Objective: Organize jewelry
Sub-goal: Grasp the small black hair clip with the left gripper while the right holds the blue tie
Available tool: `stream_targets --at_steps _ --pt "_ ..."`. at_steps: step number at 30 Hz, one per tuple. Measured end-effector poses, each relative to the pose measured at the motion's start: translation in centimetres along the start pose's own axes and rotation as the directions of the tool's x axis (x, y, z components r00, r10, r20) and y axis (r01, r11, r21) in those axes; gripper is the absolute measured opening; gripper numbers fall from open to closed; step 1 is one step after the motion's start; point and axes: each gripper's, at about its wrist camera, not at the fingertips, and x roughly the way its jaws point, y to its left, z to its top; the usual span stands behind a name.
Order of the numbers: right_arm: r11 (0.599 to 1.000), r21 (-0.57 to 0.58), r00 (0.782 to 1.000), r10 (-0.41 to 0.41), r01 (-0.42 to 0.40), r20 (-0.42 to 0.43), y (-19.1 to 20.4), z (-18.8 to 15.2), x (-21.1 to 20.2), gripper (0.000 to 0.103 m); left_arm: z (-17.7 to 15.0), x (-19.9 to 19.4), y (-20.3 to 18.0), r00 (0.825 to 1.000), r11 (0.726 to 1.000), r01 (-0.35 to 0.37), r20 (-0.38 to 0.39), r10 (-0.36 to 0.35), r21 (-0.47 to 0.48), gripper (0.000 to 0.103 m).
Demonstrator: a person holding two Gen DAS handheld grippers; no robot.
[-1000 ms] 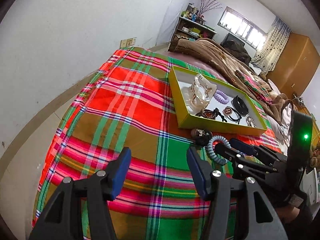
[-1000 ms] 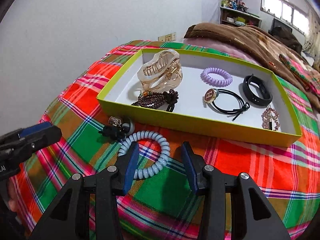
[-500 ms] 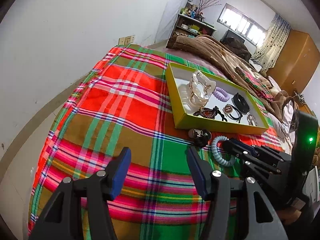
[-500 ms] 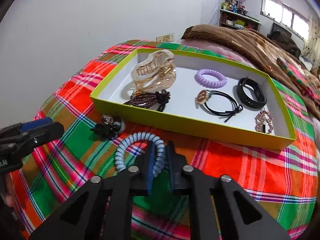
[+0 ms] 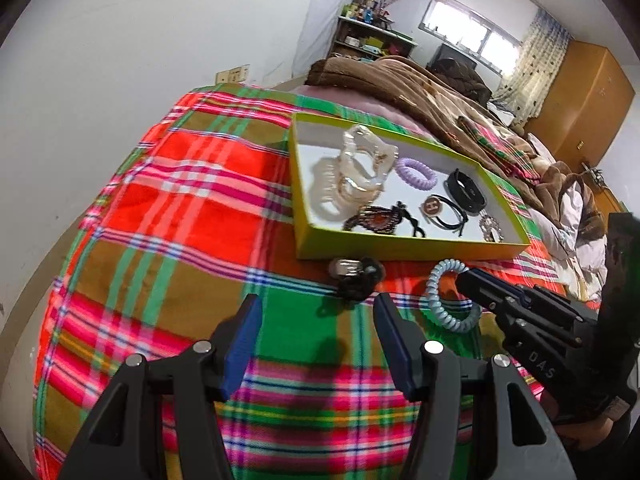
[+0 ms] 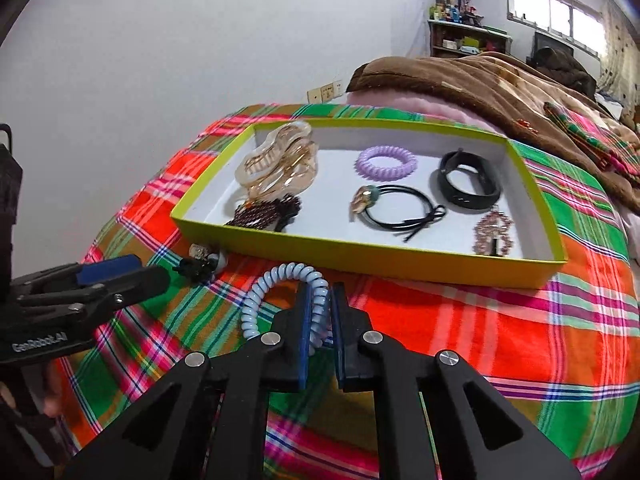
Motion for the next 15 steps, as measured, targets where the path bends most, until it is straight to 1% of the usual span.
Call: stream_targets --at_steps 8,10,15 --pt "0.999 0.042 0.999 -0.014 0.012 0.042 -2.0 0.0 -2.0 0.01 0.8 2.1 -2.2 0.999 0.999 -0.004 -0.033 0.005 0.05 0.06" --pt "0.998 0.055 0.999 -0.012 0.01 0.051 -2.6 0.0 -2.4 0.01 0.9 2.8 -2.7 0.999 0.998 -0.022 -0.043 0.025 0.06 0.06" --pt "0.997 0.071 0.998 -0.021 0.016 0.063 -3.7 -0.2 -3.0 0.01 1.1 3.2 -3.7 0.998 0.994 -0.057 -0.032 0.06 0.095 0.06"
